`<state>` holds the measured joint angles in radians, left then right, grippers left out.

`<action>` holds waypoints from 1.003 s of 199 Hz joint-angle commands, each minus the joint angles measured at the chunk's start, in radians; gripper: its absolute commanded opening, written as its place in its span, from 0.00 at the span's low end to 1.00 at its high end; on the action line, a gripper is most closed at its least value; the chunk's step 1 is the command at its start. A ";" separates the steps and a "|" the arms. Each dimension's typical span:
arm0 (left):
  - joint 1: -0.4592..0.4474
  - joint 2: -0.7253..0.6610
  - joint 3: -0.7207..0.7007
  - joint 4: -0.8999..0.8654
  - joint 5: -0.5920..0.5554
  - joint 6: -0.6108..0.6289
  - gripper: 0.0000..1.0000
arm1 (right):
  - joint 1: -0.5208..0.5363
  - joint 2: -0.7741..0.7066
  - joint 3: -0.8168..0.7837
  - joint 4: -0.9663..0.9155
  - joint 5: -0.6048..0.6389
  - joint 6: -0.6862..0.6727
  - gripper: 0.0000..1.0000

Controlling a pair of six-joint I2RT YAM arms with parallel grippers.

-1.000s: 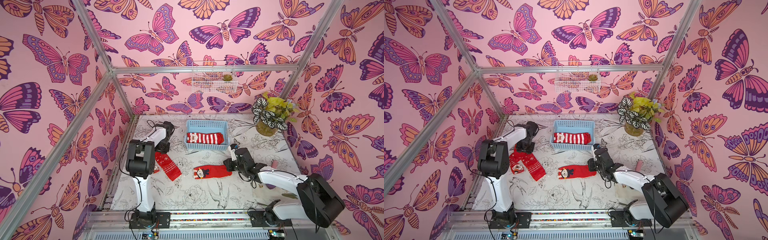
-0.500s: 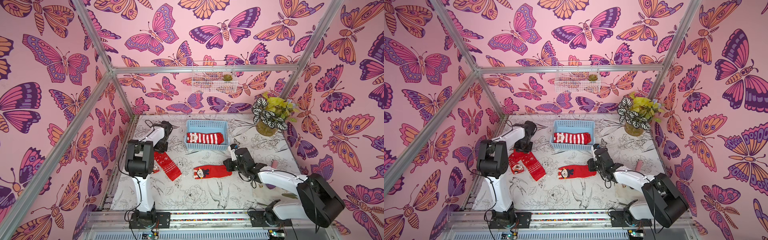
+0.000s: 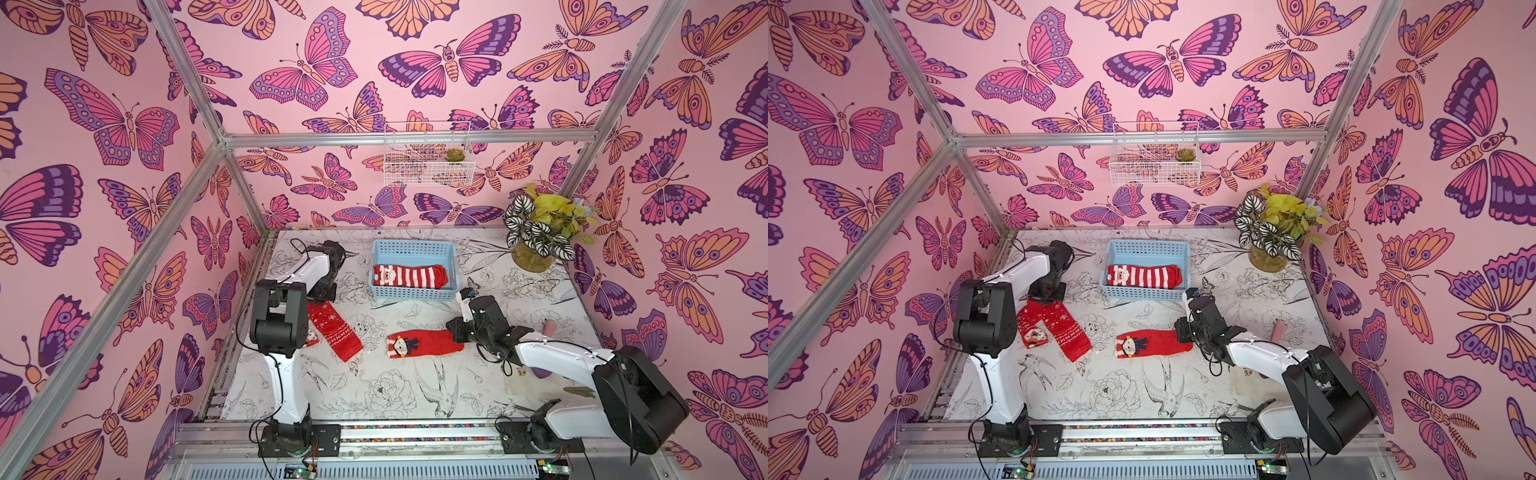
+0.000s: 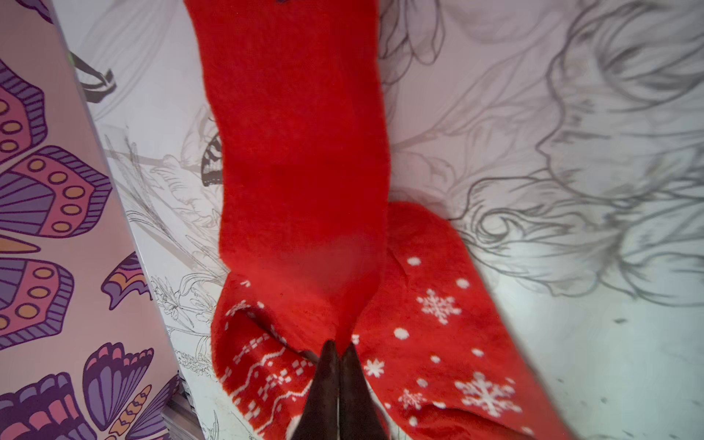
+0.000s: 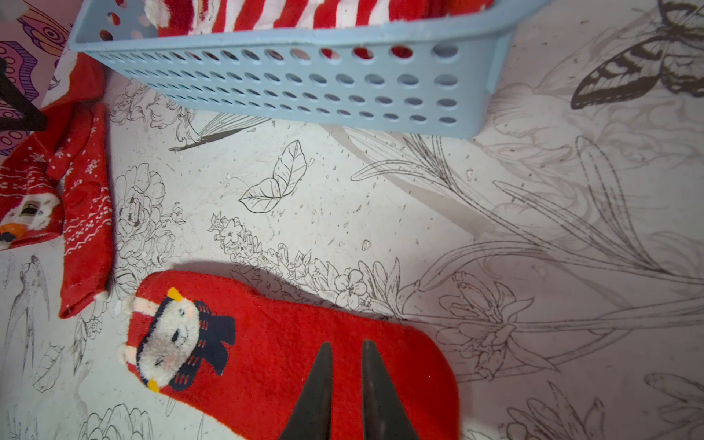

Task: Place the socks together as a pair
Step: Pick up the sock from the center of the board.

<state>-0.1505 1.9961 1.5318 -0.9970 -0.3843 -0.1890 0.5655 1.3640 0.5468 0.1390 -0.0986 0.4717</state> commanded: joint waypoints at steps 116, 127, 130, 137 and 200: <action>-0.042 -0.570 -0.154 0.311 0.533 -0.532 0.00 | 0.111 -0.257 0.003 -0.064 0.033 -0.073 0.18; -0.041 -0.637 -0.202 0.356 0.576 -0.571 0.00 | 0.119 -0.293 0.013 -0.083 0.040 -0.071 0.19; -0.041 -0.654 -0.216 0.368 0.590 -0.581 0.00 | 0.121 -0.302 0.017 -0.091 0.042 -0.069 0.19; -0.041 -0.699 -0.246 0.399 0.627 -0.604 0.00 | 0.130 -0.321 0.029 -0.110 0.052 -0.064 0.19; -0.054 -1.073 -0.493 0.660 0.833 -0.883 0.01 | 0.304 -0.375 0.124 -0.126 0.162 -0.023 0.27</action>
<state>-0.1932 1.0183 1.1362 -0.5041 0.3347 -0.8890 0.8165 0.9817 0.6067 0.0185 0.0040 0.4229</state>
